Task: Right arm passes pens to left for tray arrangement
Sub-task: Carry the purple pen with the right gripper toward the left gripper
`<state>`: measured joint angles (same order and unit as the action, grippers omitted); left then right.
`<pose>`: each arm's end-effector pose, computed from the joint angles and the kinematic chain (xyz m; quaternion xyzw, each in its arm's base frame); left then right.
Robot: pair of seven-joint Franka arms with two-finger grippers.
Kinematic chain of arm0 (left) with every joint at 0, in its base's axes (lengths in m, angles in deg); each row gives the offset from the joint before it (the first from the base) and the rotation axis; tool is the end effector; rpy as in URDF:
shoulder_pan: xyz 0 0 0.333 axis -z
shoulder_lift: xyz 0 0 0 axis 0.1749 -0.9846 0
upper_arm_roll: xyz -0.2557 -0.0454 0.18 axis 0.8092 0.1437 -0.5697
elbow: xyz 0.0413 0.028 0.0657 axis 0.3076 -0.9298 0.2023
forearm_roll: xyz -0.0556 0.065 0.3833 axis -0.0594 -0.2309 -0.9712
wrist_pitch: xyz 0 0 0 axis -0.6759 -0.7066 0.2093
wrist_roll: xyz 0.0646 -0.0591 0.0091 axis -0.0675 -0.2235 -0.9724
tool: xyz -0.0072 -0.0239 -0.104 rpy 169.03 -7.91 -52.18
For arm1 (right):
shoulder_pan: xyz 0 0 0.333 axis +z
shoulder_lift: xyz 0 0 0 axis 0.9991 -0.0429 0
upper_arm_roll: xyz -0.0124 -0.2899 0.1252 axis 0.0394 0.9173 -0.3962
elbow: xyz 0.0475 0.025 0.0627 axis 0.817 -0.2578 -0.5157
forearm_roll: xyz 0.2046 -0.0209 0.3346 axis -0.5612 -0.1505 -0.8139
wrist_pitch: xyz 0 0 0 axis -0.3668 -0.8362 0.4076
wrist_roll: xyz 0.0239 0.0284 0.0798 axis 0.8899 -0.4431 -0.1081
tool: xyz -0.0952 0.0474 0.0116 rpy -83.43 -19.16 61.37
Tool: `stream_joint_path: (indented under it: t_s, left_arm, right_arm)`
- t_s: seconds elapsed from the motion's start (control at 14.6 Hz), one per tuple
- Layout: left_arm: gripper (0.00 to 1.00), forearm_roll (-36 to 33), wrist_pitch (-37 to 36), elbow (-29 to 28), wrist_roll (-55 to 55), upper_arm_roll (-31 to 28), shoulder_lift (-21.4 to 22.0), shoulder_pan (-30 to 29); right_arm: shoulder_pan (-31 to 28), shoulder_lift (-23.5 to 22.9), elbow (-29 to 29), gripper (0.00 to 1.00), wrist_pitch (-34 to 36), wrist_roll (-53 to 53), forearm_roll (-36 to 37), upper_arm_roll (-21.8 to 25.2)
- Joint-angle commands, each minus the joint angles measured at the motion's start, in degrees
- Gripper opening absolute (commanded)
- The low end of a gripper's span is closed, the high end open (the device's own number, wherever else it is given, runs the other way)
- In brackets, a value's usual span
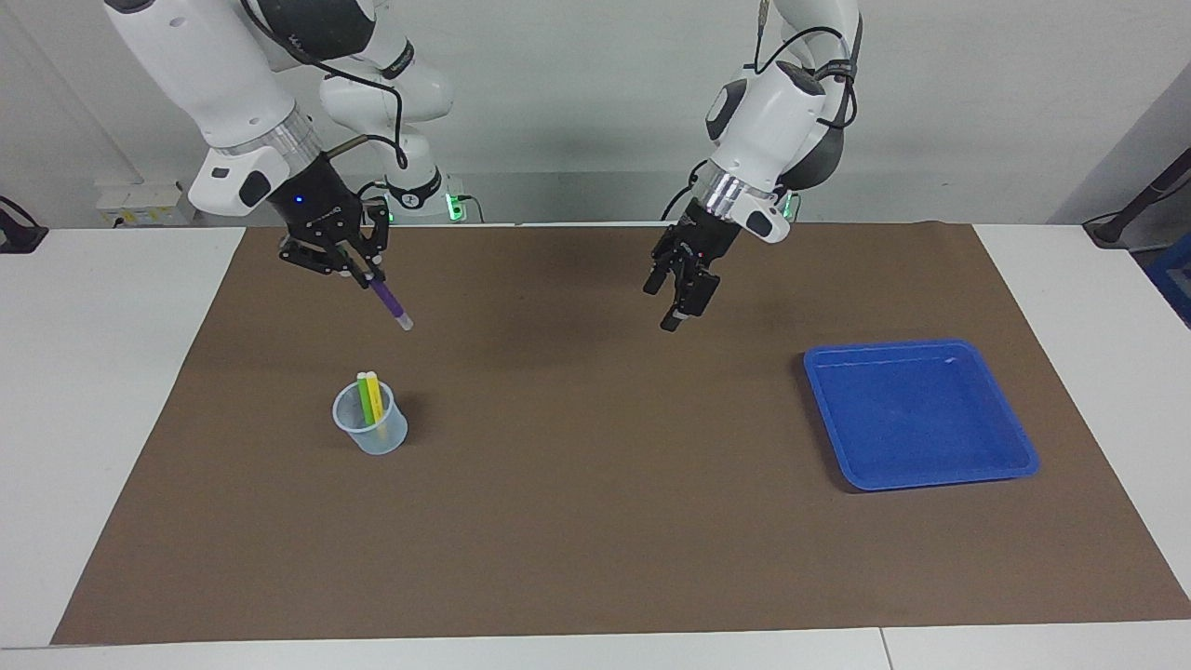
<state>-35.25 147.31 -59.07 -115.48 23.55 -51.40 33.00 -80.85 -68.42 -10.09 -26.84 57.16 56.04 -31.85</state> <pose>0.4842 -0.2996 0.5017 0.6704 0.6805 -0.0576 0.2901 0.5713 0.0719 0.6158 -0.9817 -0.1176 -0.0438 0.1432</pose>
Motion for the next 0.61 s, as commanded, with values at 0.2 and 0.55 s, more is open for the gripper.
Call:
stream_joint_path:
  t_s: [0.2,0.55]
  left_arm:
    - [1.0,1.32,1.07,1.55,-2.03,-0.42,-0.97,1.67]
    - [1.0,1.67,3.26,6.46,-9.75,-0.42,-3.68,4.31]
  right_arm:
    - [0.52,-2.36,0.22,0.1,-5.44,-19.49,-15.21,-1.0]
    - [7.62,-2.98,-2.06,0.1,-13.61,-33.29,-18.23,-1.0]
